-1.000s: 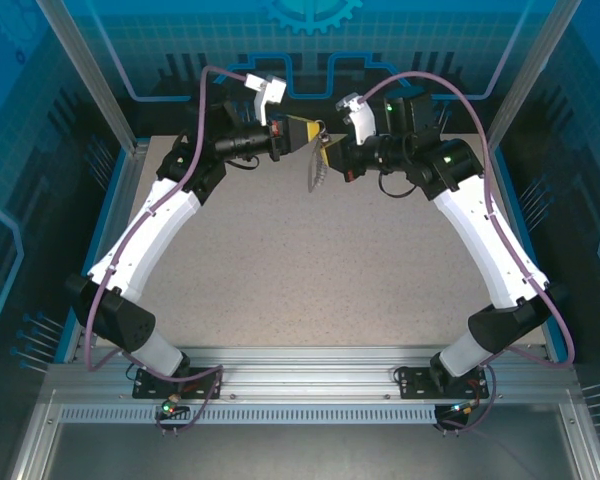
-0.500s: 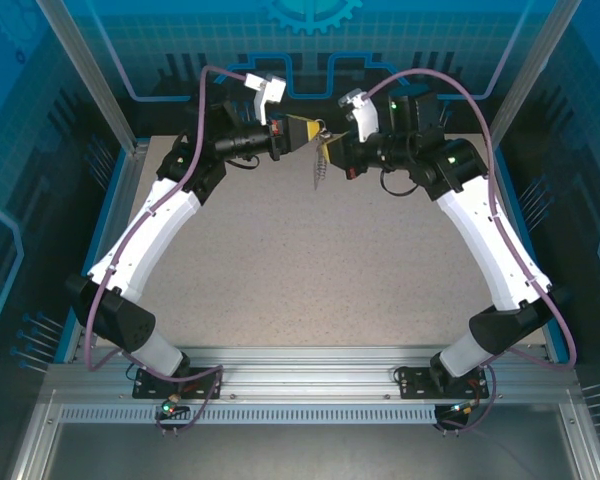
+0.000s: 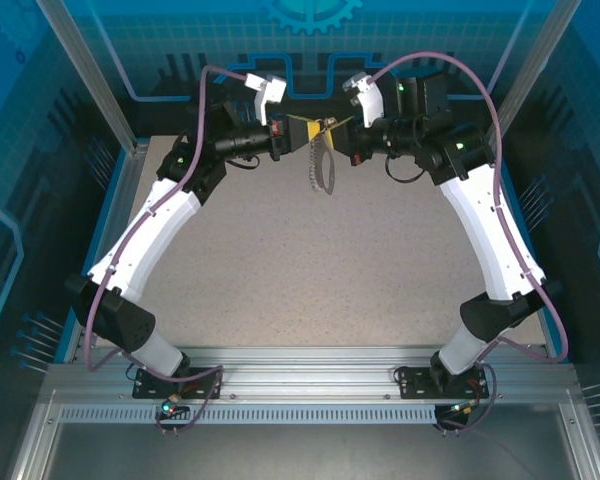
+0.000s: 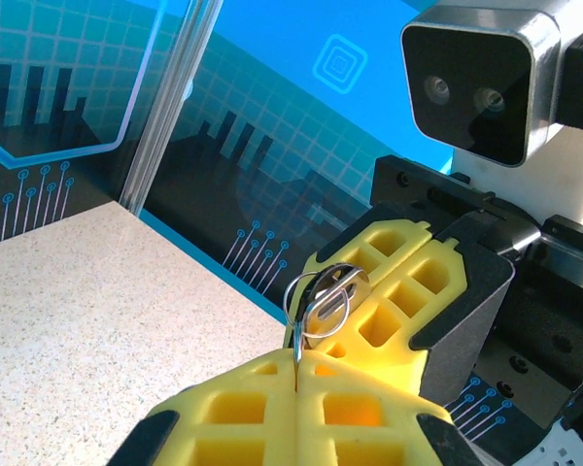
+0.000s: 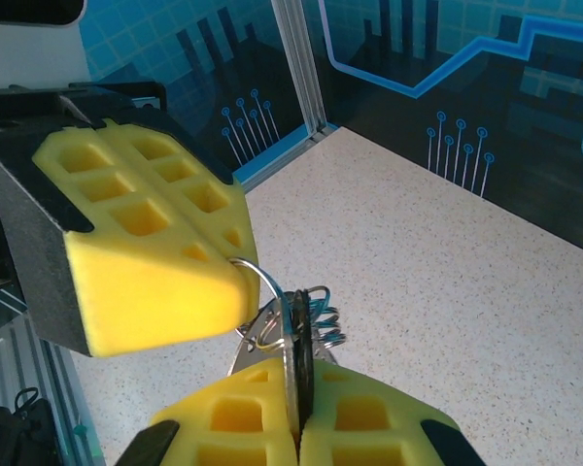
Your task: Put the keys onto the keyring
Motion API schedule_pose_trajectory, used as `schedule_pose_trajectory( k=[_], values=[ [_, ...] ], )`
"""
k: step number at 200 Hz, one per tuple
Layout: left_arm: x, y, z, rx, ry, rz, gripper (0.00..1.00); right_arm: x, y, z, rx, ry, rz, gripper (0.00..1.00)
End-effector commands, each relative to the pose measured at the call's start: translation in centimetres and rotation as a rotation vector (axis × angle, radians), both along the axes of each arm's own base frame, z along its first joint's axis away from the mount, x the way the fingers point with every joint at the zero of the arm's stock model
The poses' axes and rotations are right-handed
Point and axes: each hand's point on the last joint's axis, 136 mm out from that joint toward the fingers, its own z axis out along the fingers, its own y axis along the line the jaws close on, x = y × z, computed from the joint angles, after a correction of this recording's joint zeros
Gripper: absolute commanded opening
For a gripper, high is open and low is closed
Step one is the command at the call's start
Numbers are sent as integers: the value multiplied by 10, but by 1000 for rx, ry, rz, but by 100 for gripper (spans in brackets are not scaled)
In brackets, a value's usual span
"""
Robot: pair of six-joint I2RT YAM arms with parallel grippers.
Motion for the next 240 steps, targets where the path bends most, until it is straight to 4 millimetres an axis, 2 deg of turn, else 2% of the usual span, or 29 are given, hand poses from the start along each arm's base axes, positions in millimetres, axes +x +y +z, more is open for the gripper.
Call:
schedule_pose_trajectory(
  k=[1, 27, 78, 113, 139, 161, 192, 240],
  values=[
    [-7, 1, 0, 17, -23, -14, 0, -4, 3, 12, 5, -31, 38, 0],
    [-7, 2, -5, 36, -18, -14, 0, -2, 6, 8, -19, -29, 36, 0],
    [-9, 2, -20, 80, 9, -21, 0, 13, -4, -2, -46, 3, -27, 0],
    [-10, 3, -34, 99, 42, -20, 31, 19, -6, -20, -84, 60, -44, 0],
    [-7, 7, -40, 102, 53, 10, 44, 23, -7, -37, -112, 96, -56, 0],
    [1, 17, -40, 77, 75, 63, 51, 27, -10, -53, -138, 124, -69, 0],
    [17, 47, -38, 7, 110, 186, 58, 36, -12, -78, -170, 167, -85, 0],
    [25, 75, -40, -10, 139, 313, 62, 50, -6, -118, -192, 240, -86, 0]
  ],
)
